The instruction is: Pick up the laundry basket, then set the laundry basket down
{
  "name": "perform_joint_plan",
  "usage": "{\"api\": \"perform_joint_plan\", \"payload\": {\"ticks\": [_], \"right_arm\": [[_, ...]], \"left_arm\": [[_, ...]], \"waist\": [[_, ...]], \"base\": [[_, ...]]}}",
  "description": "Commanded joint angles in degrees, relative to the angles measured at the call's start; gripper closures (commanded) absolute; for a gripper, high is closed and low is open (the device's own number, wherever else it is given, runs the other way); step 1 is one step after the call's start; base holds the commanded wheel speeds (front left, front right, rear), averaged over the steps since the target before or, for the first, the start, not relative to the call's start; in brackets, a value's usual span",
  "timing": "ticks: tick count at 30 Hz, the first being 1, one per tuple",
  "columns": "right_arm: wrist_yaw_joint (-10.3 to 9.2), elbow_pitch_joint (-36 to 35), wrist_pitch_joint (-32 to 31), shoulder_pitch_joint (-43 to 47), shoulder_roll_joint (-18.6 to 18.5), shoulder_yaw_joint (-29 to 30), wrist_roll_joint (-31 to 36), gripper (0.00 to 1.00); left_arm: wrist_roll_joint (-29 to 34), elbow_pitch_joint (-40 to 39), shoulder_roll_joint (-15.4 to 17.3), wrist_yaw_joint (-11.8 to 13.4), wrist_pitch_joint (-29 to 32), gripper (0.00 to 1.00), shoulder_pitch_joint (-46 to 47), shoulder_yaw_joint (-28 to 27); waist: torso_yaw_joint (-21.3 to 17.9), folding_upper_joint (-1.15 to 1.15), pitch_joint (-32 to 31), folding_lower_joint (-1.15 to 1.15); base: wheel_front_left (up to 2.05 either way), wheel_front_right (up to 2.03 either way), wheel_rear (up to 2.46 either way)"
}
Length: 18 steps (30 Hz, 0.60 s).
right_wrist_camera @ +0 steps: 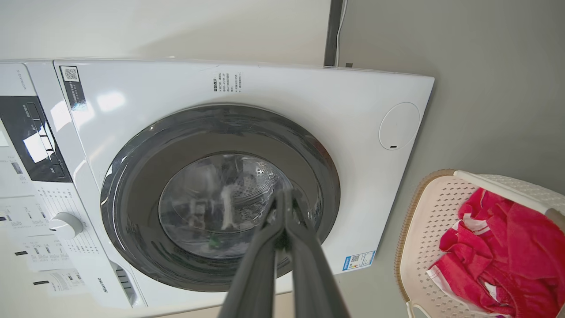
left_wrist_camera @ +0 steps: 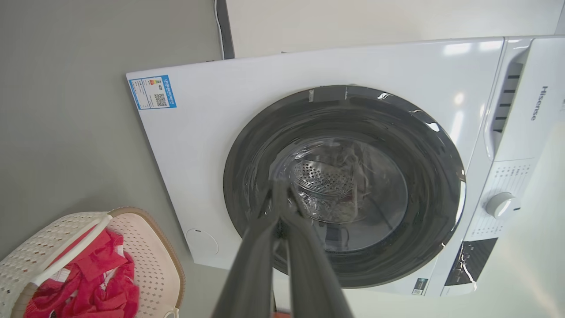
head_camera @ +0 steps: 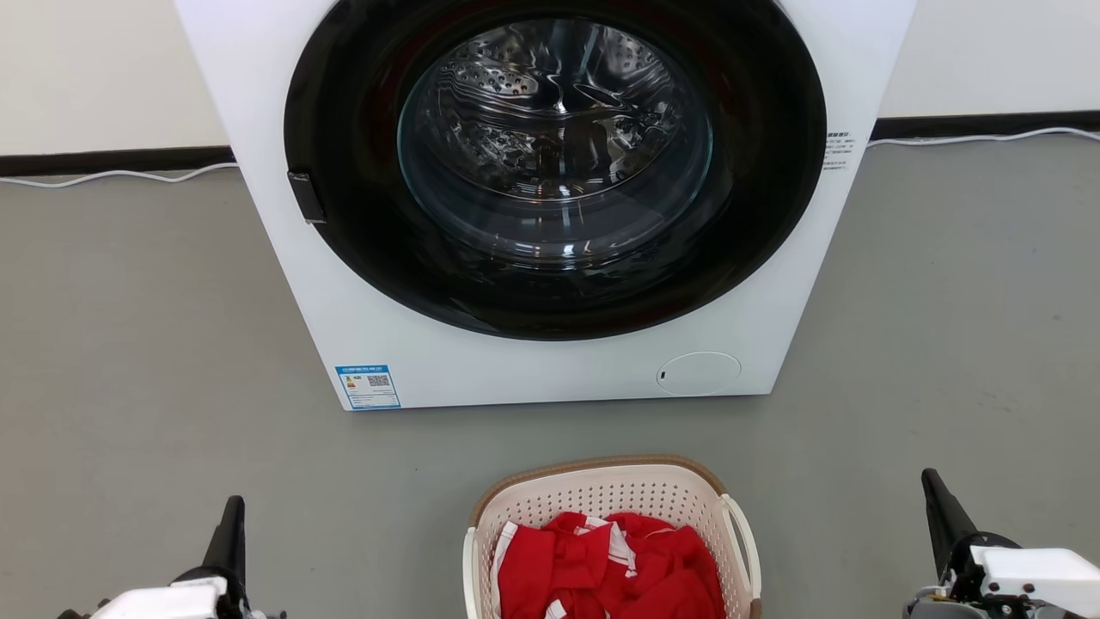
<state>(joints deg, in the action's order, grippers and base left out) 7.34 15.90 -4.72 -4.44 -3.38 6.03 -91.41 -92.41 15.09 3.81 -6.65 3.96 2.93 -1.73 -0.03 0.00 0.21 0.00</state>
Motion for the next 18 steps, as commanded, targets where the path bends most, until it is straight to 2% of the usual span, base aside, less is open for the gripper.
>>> {"api": "perform_joint_plan", "payload": {"ticks": [1, 18], "right_arm": [[0.14, -1.9, -0.64, -1.63, -0.41, -0.84, -1.23, 1.0], [0.14, -1.94, -0.98, -1.65, -0.22, -0.48, -1.56, 1.0]], "left_arm": [[-1.29, -1.19, 0.86, -0.71, 0.38, 1.0, 3.0, -2.14], [-1.46, -1.14, 0.55, -0.83, 0.88, 1.0, 3.08, -2.74]], "waist": [[0.01, 0.0, -0.01, 0.0], [0.03, 0.0, -0.03, 0.0]], "base": [[0.0, 0.0, 0.0], [0.0, 0.0, 0.0]]}}
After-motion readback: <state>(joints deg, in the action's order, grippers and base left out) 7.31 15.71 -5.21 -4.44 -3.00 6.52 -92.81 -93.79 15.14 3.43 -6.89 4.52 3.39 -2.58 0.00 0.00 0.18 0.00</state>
